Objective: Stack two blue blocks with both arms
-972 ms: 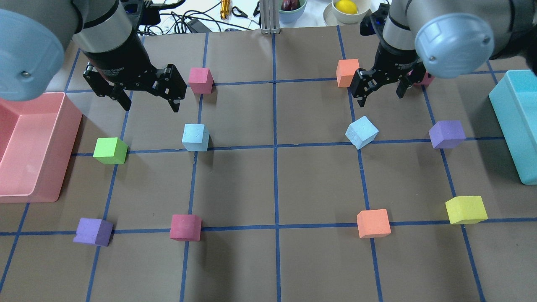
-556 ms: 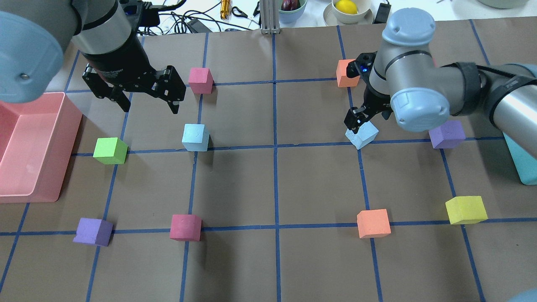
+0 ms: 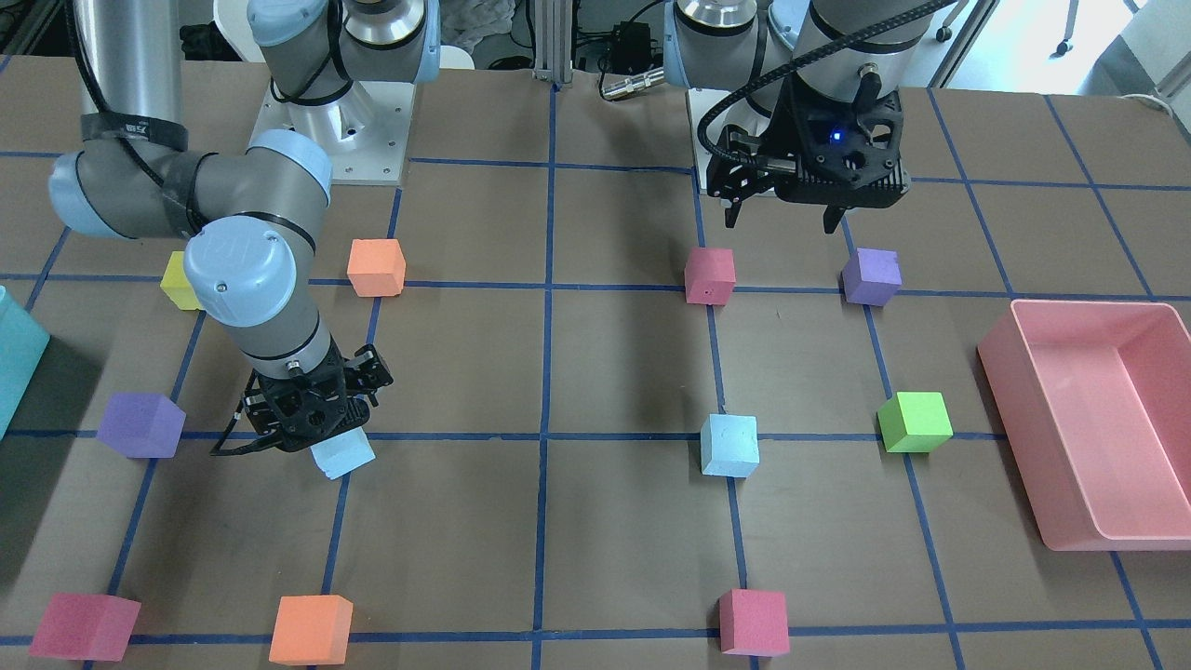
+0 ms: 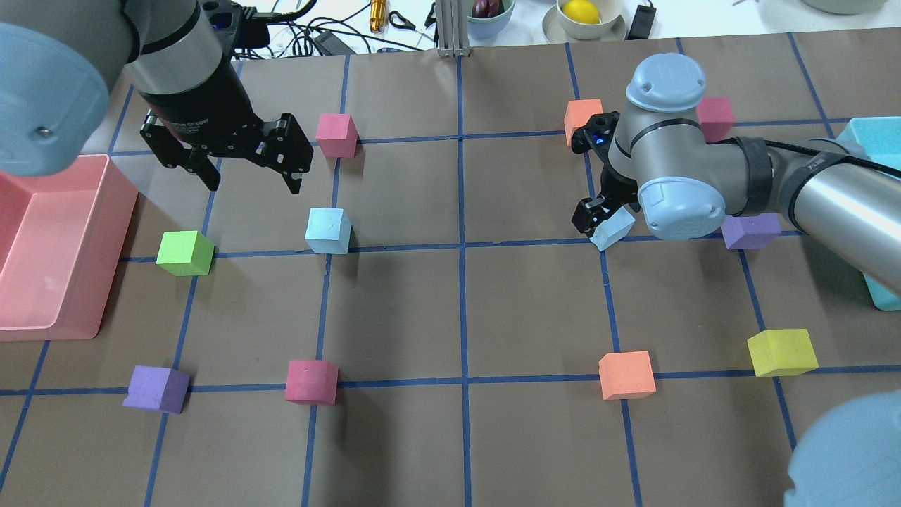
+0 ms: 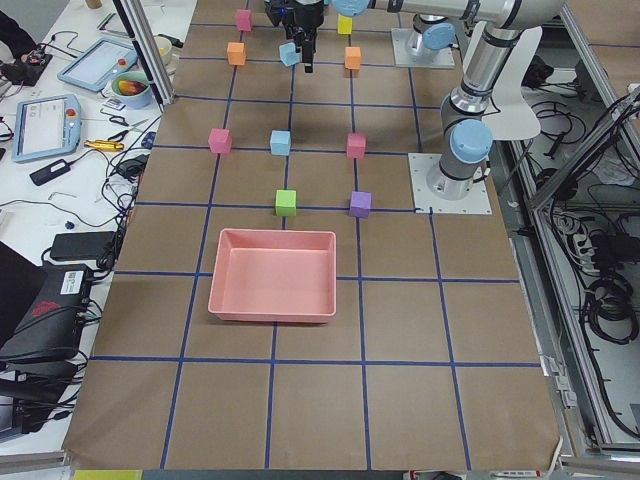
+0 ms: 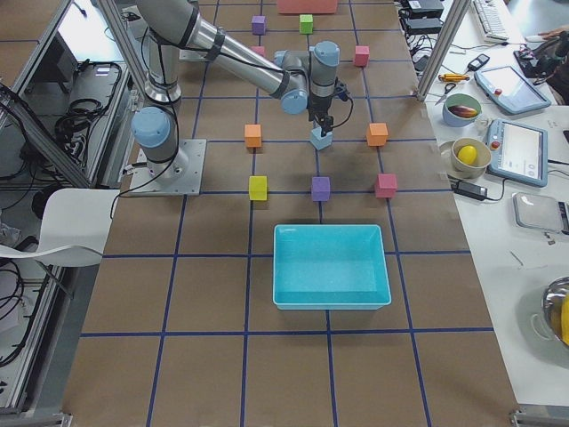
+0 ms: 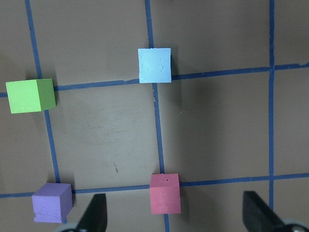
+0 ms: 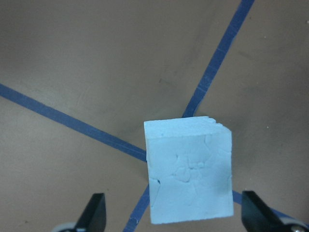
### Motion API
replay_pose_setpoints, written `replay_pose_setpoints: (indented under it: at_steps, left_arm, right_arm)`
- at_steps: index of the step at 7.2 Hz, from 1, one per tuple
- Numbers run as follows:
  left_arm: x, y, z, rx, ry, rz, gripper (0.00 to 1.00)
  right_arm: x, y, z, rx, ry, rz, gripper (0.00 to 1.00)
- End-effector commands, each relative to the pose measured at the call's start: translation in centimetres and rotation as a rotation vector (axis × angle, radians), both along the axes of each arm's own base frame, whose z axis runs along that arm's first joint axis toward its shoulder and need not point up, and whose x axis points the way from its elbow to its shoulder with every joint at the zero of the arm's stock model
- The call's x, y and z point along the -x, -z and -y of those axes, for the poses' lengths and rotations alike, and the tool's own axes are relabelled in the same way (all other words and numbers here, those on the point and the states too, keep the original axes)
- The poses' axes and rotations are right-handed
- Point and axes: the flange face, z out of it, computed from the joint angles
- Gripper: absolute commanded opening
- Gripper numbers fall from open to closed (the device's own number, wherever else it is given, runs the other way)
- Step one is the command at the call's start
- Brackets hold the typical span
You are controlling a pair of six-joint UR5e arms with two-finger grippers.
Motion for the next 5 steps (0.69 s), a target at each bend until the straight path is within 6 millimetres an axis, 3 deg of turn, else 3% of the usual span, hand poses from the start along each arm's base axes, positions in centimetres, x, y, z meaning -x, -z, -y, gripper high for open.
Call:
replay_pose_setpoints:
  at_steps: [1, 3, 5]
  left_arm:
    - [-0.1, 0.0, 0.1, 0.001, -0.001, 0.000, 1.00]
    - [-0.1, 0.1, 0.0, -0.001, -0.001, 0.000, 1.00]
    - [-0.2, 0.2, 0.1, -0.001, -0.004, 0.002, 1.00]
  right_arm:
    - [0.0, 1.1, 0.6, 0.007, -0.018, 0.000, 1.00]
    - [0.1, 1.7, 0.7, 0.001, -0.017, 0.000, 1.00]
    - [0.2, 3.5, 1.2, 0.003, -0.035, -0.001, 1.00]
